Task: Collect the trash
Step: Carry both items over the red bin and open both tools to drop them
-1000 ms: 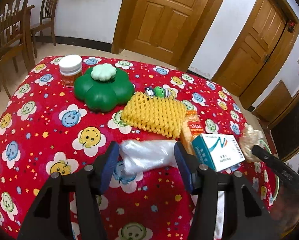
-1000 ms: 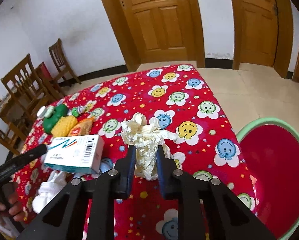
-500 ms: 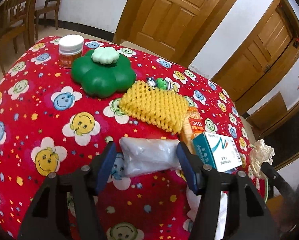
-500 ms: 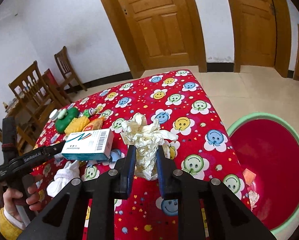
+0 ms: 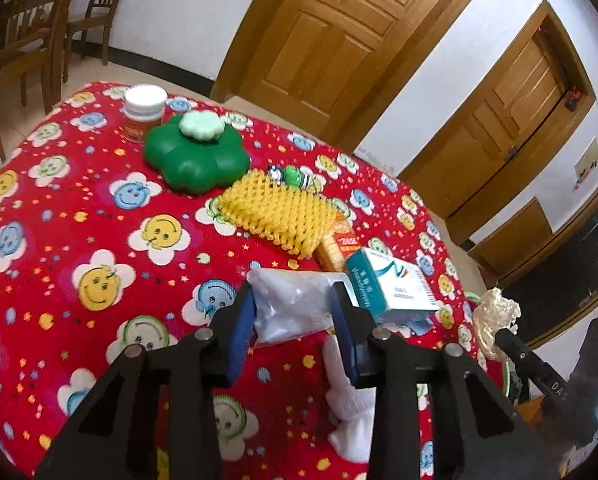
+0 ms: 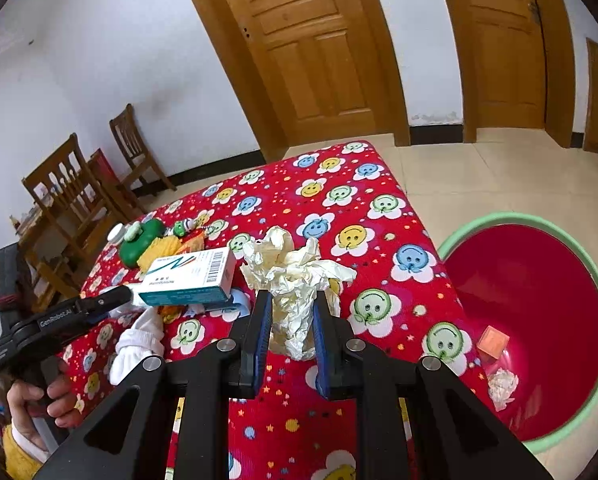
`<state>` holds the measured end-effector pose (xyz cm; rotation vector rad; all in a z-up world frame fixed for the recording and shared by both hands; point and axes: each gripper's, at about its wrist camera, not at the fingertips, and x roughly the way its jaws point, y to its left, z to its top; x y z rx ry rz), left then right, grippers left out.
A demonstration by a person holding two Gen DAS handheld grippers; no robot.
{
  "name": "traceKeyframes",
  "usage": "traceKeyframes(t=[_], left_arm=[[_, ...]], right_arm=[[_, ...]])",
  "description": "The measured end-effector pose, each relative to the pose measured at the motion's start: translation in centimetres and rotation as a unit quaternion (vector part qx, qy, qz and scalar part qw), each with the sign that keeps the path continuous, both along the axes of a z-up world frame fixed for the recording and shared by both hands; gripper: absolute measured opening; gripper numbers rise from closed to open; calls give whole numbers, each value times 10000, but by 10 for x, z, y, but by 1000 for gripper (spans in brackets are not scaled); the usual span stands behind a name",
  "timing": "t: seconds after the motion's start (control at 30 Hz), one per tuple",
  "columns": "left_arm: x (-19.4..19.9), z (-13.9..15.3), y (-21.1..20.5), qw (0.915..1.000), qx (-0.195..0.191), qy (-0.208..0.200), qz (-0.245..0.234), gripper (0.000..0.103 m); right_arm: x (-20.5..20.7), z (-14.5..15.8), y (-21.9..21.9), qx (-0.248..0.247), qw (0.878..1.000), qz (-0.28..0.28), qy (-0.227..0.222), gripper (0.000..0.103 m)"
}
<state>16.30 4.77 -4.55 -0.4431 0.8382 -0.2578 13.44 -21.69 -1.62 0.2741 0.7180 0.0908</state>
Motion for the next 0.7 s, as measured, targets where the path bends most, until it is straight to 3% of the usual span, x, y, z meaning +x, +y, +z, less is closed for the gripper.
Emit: traceKeyframes(t=[0.37,0.7], left_arm=[[-37,42,-9,9991,-67,-414,-39,38],[-62,71,-52,9961,92,-703,-519,38]], right_arm=[[-32,18,-13,92,9994,-168,-274,20],[-66,29,-36,87,9975,-489,-496,20]])
